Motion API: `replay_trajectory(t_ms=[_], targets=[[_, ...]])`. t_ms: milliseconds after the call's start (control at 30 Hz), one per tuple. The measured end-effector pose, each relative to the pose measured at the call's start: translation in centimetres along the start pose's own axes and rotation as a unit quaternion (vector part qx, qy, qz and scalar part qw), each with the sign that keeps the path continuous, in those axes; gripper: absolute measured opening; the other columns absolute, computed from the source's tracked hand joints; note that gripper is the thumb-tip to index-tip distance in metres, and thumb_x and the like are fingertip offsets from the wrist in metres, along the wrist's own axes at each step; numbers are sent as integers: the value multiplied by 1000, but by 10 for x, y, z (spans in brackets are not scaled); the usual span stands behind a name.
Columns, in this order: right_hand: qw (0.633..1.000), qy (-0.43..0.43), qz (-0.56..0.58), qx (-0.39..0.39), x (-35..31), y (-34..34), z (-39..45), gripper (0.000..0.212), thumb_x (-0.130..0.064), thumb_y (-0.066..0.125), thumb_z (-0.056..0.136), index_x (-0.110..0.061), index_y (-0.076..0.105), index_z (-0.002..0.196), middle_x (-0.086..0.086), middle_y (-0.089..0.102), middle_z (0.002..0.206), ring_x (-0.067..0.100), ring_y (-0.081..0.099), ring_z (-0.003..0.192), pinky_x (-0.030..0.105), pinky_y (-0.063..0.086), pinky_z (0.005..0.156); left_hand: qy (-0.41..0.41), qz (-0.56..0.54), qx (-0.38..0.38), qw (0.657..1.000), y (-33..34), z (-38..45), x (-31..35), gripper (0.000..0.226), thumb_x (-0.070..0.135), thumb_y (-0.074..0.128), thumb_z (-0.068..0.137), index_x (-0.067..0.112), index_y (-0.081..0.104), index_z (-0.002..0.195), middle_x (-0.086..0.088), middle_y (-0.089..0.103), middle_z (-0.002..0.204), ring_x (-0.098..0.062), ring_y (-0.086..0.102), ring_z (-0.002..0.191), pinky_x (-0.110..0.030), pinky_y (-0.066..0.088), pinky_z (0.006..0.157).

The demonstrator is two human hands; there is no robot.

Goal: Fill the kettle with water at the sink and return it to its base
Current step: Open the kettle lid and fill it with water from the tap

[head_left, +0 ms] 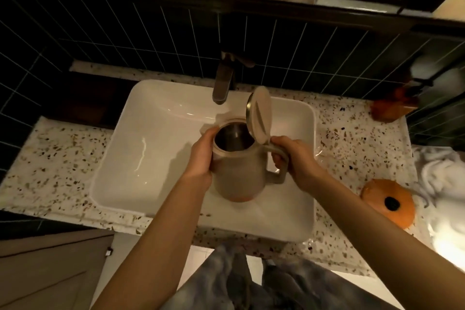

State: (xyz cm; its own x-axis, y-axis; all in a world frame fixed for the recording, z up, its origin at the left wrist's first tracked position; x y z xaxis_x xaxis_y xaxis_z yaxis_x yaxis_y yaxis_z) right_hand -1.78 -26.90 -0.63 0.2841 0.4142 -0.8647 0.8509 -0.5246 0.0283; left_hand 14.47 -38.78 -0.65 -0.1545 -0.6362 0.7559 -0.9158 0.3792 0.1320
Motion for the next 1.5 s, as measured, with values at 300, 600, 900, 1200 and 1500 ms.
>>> replay_trajectory(t_ms=[300,600,900,1200,1500], targets=[[990,121,68,8,0,31,63,35,-33,49,88,-19,54,57,0,46,50,14,39,55,36,33,70,-112,48,-5,993,-14,77,33,39,46,65,84,19,73,111,-3,76,106,-19,66,101,-31,50,74],[996,89,23,-10,-14,35,95,39,-37,43,93,-16,55,62,3,49,56,17,45,61,42,36,79,-70,52,29,996,-16,120,53,64,40,70,61,22,67,122,-2,74,112,-21,65,106,-40,51,98],[997,59,-37,41,0,39,109,50,-47,48,90,-12,53,55,3,51,51,13,49,51,39,48,73,-15,18,32,999,-20,122,43,38,19,67,77,9,63,113,-10,72,104,-27,67,102,-36,52,84],[996,22,-41,76,12,42,120,46,-49,56,71,-4,55,65,17,42,60,29,43,62,37,38,68,28,99,55,993,-26,121,24,30,39,65,65,22,57,88,-11,64,103,-34,62,106,-52,45,99],[995,9,-68,77,16,38,127,45,-19,49,93,-13,47,49,6,40,50,8,45,42,17,42,51,289,169,136,932,-25,106,41,46,7,59,87,14,52,132,-1,53,133,-10,51,121,-19,39,102]])
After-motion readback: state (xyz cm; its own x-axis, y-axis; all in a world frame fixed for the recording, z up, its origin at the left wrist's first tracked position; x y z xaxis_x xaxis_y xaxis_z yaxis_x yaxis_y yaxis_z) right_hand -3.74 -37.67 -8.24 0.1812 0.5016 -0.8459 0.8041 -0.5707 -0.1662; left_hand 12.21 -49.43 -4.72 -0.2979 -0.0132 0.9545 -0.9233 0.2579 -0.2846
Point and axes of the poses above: each hand's wrist, its own z-axis towards the middle knuckle, its own y-axis out of the palm, x = y × z, the point moved 1 cm from there along z, towards the middle knuckle
